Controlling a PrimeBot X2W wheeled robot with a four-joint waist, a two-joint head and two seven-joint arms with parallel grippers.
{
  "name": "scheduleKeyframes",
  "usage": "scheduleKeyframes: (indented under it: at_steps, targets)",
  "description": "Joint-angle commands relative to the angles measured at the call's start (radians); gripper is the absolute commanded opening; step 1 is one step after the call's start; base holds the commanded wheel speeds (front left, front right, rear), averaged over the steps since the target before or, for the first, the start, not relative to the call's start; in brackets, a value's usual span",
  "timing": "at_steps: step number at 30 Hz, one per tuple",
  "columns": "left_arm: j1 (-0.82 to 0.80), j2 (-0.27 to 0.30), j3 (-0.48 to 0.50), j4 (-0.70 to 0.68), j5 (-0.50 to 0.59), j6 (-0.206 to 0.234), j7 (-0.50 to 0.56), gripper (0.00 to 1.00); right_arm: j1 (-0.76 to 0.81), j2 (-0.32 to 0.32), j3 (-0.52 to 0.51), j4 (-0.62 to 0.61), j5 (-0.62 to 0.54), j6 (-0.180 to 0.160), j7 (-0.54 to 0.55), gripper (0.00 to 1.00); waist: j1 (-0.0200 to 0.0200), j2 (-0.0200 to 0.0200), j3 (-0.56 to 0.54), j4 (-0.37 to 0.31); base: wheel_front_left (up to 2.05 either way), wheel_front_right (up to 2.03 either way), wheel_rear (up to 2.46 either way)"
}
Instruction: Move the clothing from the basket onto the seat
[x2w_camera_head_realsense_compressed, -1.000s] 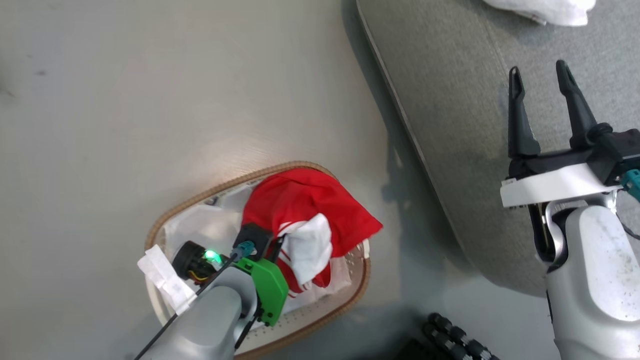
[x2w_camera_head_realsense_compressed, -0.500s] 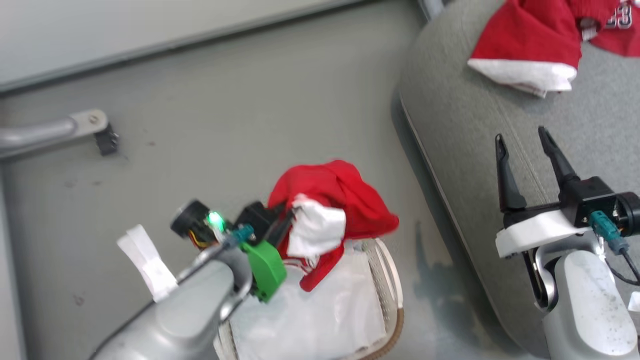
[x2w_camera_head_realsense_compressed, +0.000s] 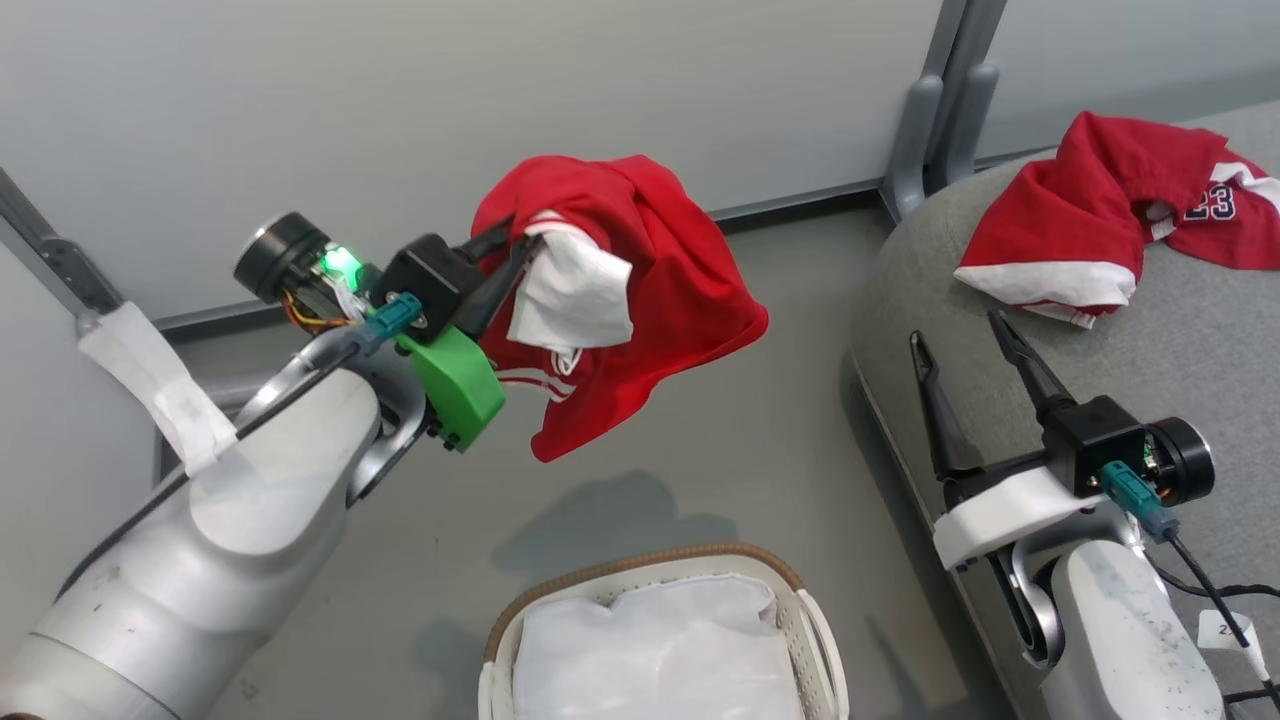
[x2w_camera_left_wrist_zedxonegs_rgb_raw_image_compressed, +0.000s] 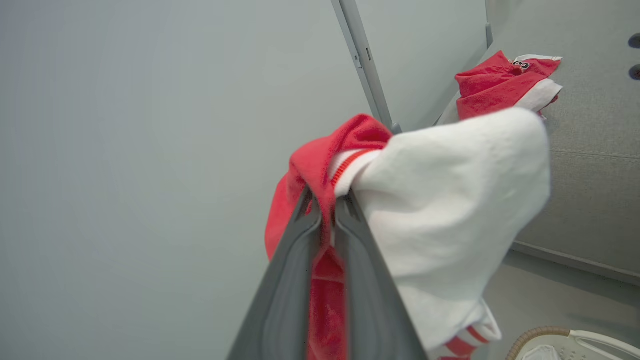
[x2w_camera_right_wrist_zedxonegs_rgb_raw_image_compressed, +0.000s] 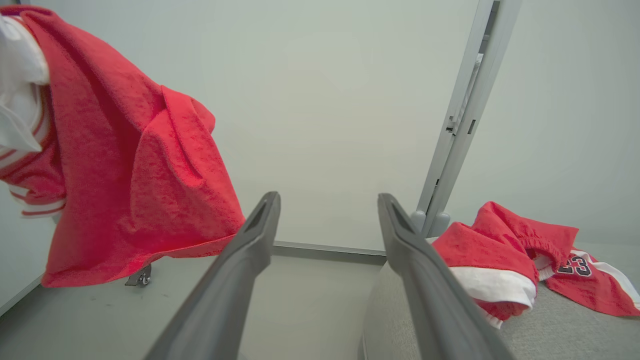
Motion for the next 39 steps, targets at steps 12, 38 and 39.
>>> scheduleKeyframes:
  at_steps: [12, 38, 39]
  targets:
    - [-0.115, 0.025, 0.020, -0.057, -0.012, -0.002, 0.002, 0.00, -0.059, -0.004, 0.151, 0.030, 0.019, -0.001, 0.000, 1.00, 0.0001, 0.0000, -0.078, 0.034, 0.00, 0.00, 0.00]
    - [-0.082, -0.010, -0.069, -0.197, -0.045, -0.002, 0.003, 0.00, -0.497, -0.077, 0.575, 0.486, 0.195, -0.001, 0.000, 0.32, 0.0001, 0.0000, -0.082, 0.109, 0.00, 0.00, 0.00]
    - [-0.074, -0.009, -0.068, -0.193, -0.052, 0.000, 0.000, 0.00, -0.504, -0.084, 0.596, 0.475, 0.217, -0.001, 0.000, 0.17, 0.0001, 0.0000, -0.082, 0.108, 0.00, 0.00, 0.00]
